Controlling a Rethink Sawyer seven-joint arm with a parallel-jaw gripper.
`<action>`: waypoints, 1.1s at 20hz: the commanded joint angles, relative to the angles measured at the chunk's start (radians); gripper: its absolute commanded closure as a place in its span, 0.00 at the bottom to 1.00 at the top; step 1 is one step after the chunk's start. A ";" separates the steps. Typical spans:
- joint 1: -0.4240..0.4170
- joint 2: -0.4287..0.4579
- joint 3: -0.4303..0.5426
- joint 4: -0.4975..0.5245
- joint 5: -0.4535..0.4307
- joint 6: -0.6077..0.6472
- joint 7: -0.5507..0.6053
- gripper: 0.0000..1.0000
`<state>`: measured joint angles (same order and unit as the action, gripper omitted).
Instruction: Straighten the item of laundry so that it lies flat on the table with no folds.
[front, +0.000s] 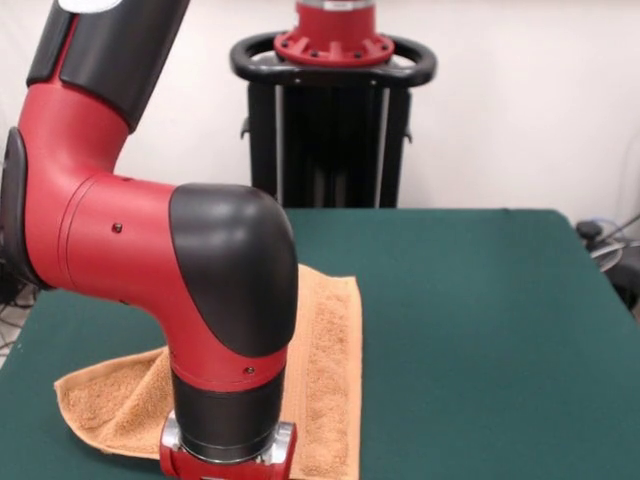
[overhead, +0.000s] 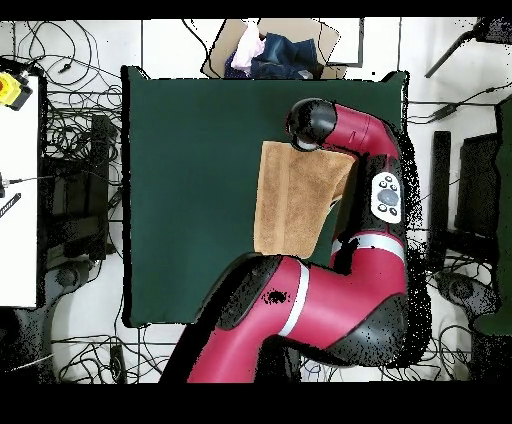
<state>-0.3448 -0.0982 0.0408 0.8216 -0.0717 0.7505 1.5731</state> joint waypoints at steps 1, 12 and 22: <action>0.009 0.041 -0.004 0.167 -0.049 0.065 0.054 0.00; 0.005 0.057 0.006 0.133 -0.064 0.264 -0.072 0.00; 0.020 0.078 -0.007 0.075 -0.113 0.409 -0.102 0.00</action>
<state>-0.3443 -0.0993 0.0408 0.8393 -0.1083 1.0281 1.5731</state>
